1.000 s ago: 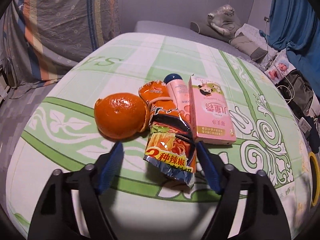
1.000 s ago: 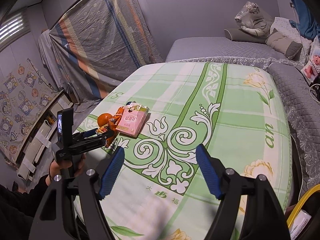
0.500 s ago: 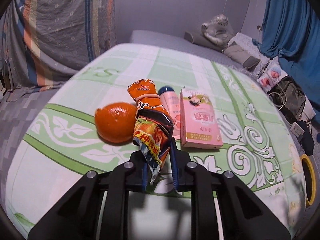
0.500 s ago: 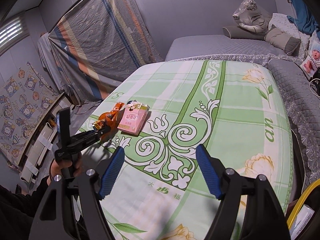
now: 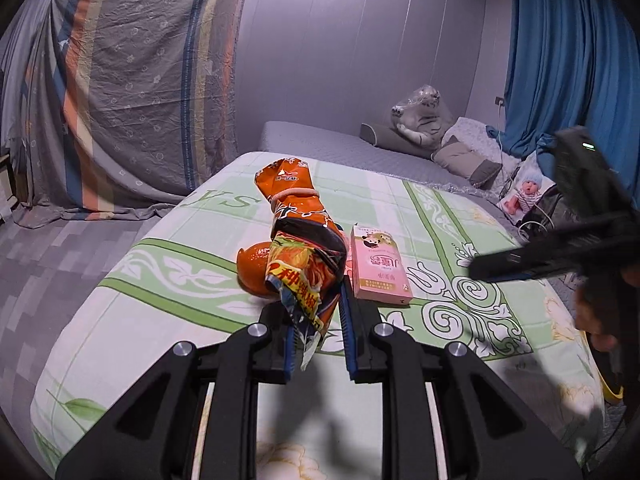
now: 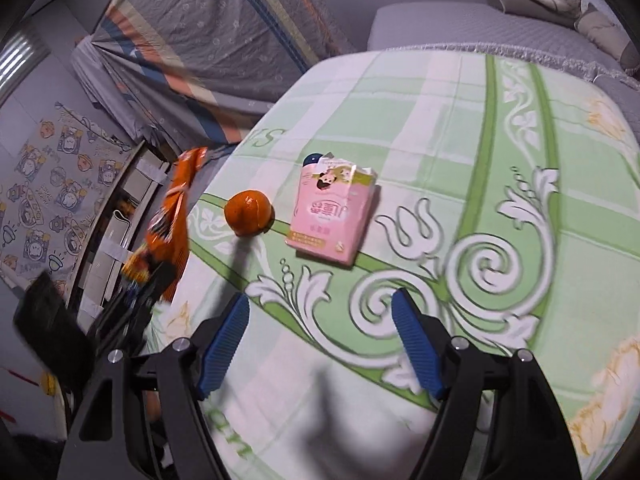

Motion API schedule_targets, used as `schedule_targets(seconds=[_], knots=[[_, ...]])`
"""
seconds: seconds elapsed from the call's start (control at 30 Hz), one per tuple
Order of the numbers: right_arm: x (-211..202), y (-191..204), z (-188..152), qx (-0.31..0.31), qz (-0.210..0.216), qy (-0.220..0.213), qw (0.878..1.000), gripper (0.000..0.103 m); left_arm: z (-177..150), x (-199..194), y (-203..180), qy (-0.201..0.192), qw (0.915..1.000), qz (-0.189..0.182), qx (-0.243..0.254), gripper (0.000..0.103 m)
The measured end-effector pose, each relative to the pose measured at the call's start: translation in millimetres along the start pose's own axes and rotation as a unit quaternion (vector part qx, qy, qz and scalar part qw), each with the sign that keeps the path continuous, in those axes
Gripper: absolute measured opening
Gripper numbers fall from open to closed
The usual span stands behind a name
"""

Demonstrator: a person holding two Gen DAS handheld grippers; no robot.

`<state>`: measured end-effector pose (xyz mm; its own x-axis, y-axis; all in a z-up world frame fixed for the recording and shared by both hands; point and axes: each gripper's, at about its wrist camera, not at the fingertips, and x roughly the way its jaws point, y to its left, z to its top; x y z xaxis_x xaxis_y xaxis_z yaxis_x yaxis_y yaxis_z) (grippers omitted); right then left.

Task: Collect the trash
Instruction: 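Lift the snack bag with the left gripper while the right gripper grasps the pink carton, then carry snack bag and pink carton over the yellow bin and open both grippers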

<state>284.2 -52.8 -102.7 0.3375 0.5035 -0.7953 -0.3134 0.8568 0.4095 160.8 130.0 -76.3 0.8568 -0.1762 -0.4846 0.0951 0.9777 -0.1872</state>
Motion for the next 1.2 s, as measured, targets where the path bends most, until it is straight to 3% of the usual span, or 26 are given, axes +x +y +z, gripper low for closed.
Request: schedule_targets(seconds=[0.37,0.9,1.0,1.2], knots=[[75,-5,65,0.071,-0.034,0.066,0.995,0.07,-2,-11,21,-0.02,0.9994,-0.023,-0.017,0.018],[103,-7,78,0.073,-0.095,0.089,0.989,0.07,-7,-15,28,-0.029,0.999,-0.03,-0.018,0.018],[102,-11,77,0.079,-0.093,0.088,0.989,0.057,-7,-15,27,-0.03,0.9989,-0.032,-0.015,0.018],[92,-14,77,0.08,-0.068,0.077,0.991,0.048,-3,-19,24,-0.033,0.9988,-0.035,-0.007,0.018]])
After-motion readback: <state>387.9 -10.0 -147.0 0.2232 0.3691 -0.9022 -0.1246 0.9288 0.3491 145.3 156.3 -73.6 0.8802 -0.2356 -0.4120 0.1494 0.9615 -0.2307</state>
